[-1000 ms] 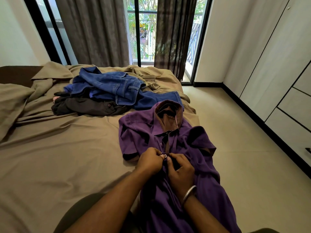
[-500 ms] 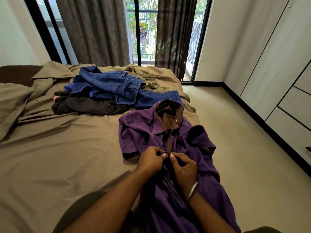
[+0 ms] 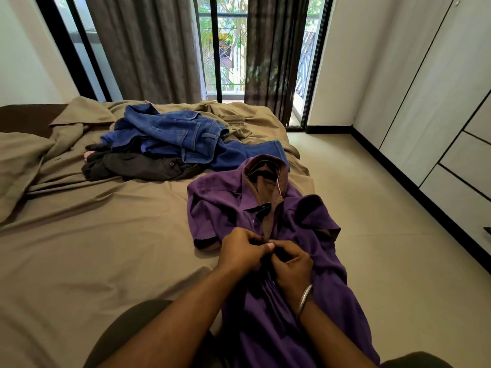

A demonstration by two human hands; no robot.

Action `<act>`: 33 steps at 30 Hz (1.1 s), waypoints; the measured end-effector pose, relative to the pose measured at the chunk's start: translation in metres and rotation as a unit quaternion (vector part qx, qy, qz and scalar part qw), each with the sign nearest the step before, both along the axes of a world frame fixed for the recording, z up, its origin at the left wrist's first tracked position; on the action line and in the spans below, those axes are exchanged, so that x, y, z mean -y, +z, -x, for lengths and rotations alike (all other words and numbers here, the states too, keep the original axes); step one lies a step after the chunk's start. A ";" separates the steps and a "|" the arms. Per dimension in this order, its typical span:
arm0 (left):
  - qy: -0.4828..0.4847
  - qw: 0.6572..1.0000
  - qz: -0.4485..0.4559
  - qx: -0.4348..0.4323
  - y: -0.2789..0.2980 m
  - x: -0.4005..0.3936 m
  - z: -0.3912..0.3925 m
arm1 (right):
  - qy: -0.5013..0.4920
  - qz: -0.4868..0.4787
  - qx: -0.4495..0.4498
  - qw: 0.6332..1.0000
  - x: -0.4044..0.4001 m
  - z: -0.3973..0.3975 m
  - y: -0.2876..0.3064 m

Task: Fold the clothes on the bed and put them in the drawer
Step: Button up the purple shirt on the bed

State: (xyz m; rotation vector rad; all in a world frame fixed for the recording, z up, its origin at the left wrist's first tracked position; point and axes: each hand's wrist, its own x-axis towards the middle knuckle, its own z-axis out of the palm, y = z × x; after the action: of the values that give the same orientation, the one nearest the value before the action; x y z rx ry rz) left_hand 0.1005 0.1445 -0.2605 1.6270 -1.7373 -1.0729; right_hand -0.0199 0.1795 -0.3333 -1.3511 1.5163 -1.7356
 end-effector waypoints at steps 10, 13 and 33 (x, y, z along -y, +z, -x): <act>0.029 0.999 -0.014 0.022 -0.002 0.002 0.003 | 0.010 -0.007 0.000 1.000 -0.001 -0.002 0.000; 0.033 0.999 -0.036 0.016 -0.005 0.005 0.003 | 0.008 -0.011 -0.005 1.000 0.000 -0.001 0.000; 0.129 0.975 -0.135 -0.122 -0.007 0.010 0.003 | 0.098 -0.094 0.105 0.985 0.002 0.000 0.026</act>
State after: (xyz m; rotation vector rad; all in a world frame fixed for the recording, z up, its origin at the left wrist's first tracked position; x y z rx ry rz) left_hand 0.0977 0.1342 -0.2678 1.7386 -1.2275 -1.3589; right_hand -0.0195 0.1776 -0.3072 -1.1421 1.3458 -1.5197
